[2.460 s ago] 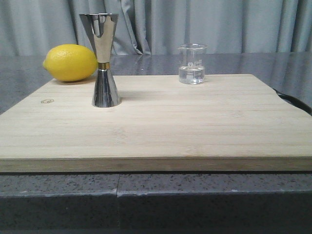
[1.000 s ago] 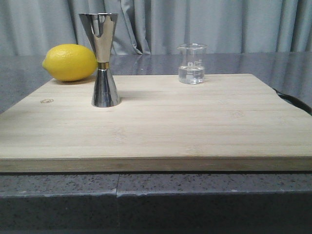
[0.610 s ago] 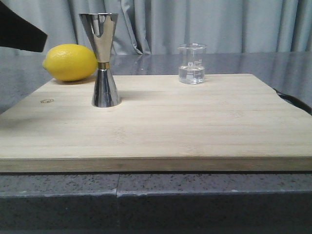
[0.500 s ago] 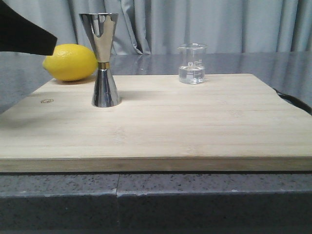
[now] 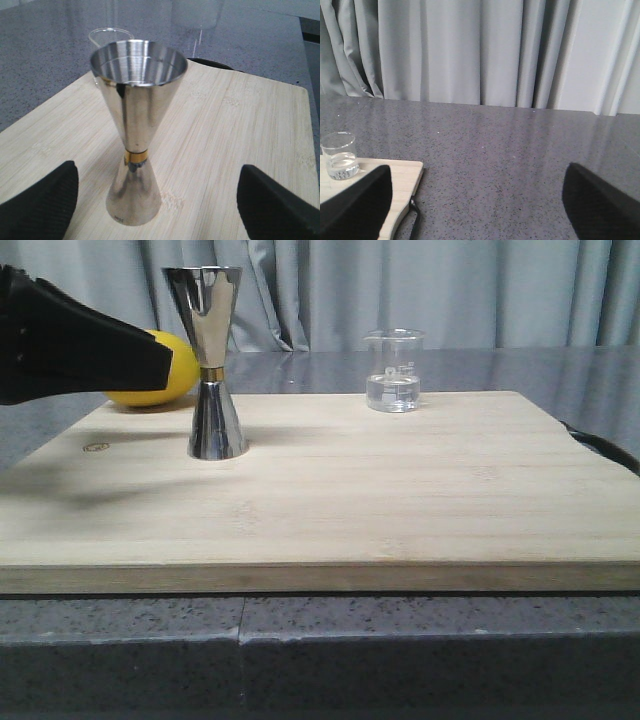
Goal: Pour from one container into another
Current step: 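Reach the left gripper to the steel jigger and grasp its waist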
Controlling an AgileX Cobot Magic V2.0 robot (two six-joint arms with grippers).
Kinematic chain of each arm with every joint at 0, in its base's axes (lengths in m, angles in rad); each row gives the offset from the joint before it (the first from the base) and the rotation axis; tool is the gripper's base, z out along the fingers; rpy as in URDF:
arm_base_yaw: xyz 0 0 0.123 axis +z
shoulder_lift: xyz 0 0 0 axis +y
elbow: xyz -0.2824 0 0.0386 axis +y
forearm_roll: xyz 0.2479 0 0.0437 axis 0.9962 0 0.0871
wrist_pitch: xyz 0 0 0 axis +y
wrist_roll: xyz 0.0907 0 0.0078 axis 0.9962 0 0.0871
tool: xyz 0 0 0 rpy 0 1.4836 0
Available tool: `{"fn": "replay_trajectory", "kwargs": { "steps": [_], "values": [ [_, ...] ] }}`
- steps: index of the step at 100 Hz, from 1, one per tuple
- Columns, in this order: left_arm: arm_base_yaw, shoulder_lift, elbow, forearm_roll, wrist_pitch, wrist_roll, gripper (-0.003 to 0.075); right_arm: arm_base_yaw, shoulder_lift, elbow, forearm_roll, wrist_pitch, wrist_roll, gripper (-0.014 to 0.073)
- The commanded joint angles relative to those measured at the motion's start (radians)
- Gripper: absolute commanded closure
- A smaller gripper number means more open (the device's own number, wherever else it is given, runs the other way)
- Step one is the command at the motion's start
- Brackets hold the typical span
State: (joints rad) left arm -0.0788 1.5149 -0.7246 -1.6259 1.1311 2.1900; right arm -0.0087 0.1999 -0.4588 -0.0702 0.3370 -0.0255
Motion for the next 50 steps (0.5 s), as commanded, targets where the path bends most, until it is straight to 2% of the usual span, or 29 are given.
{"fn": "replay_trajectory", "kwargs": {
  "steps": [1,9,50],
  "values": [
    [0.003,-0.008,-0.027,-0.083,0.103,0.045,0.0134,-0.007,0.020,-0.027,-0.011,-0.070,-0.010,-0.0034],
    [0.003,0.017,-0.027,-0.092,0.137,0.075,0.0135,-0.007,0.020,-0.027,-0.012,-0.070,-0.010,-0.0034],
    [0.003,0.117,-0.035,-0.180,0.137,0.189,0.0134,-0.007,0.020,-0.027,-0.026,-0.070,-0.010,-0.0034]
  ]
}}
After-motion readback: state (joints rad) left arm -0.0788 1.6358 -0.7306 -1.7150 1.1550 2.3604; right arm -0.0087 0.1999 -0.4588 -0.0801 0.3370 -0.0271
